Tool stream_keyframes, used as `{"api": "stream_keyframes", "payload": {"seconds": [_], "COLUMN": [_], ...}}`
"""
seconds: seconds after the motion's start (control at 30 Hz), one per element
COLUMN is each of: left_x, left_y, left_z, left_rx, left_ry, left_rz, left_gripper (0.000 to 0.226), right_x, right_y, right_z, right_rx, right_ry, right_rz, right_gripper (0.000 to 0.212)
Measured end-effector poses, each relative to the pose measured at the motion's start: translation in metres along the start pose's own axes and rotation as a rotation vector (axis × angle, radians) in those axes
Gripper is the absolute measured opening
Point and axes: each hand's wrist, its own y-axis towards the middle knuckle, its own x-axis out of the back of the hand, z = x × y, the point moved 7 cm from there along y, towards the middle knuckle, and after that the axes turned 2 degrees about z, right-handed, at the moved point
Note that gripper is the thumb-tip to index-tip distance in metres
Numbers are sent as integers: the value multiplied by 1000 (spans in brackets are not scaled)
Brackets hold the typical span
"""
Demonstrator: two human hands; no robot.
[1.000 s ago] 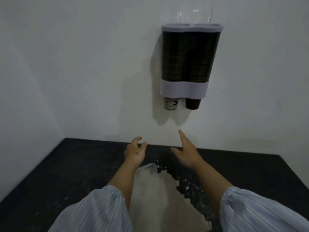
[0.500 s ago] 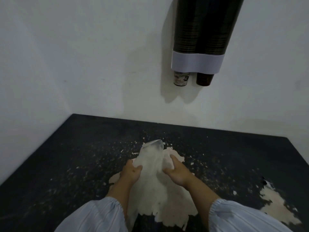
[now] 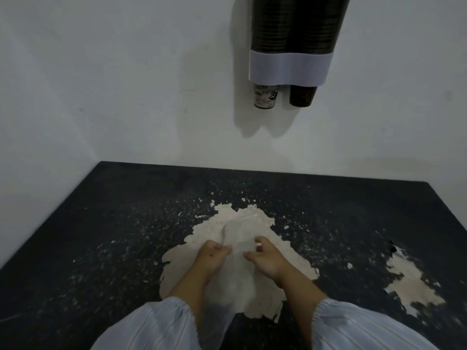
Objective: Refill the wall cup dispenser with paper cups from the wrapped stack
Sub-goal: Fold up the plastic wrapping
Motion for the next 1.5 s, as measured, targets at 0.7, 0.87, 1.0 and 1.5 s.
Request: {"api": "stream_keyframes", "payload": {"seconds": [0.7, 0.87, 1.0, 1.5], "left_x": [-39, -45, -44, -19], "left_y": [-66, -85, -93, -125], "left_z": [-138, -168, -192, -256], "left_rx": [-384, -485, -486, -598], "left_ry": [-290, -329, -386, -379], "left_rz": [131, 73, 32, -95], "left_gripper": [24, 23, 20, 14], "right_x": [107, 145, 162, 191], "right_y": [-62, -89, -106, -145], "right_z": [58, 83, 98, 127], "right_rx": [302, 478, 519, 581], "right_ry": [370, 300, 203, -1], "right_rz": [-314, -418, -406, -372], "right_gripper": [34, 37, 43, 44]}}
